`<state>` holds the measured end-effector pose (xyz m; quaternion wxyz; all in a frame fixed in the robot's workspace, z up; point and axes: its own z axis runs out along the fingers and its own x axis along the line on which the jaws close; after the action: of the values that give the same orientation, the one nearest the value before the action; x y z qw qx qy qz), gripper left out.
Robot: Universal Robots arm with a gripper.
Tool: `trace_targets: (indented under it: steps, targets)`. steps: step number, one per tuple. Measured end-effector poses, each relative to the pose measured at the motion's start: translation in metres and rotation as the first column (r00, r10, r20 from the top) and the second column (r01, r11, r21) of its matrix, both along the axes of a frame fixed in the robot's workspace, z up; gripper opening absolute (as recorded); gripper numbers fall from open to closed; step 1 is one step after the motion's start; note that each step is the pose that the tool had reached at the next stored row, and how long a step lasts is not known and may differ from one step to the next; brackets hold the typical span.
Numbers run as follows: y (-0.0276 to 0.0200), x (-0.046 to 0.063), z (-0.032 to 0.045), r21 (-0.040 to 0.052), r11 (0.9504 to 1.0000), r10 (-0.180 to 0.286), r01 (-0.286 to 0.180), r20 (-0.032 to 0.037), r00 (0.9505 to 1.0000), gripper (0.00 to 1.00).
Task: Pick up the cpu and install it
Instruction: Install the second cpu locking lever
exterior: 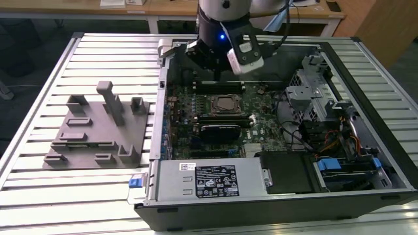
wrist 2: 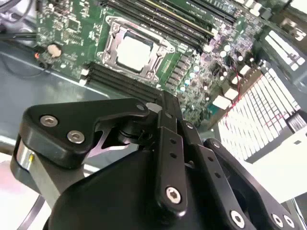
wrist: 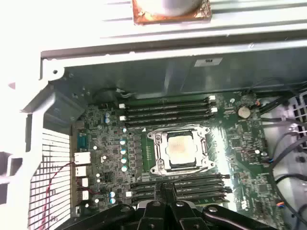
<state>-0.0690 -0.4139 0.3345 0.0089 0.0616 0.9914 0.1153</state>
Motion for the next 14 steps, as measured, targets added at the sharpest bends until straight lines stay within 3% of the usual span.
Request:
trace_targets:
  steps: [14]
  targets:
    - [0.0, 0.0, 0.0636, 0.0001, 1.0, -0.002, 0.002, 0.0001, 1.0, 0.11]
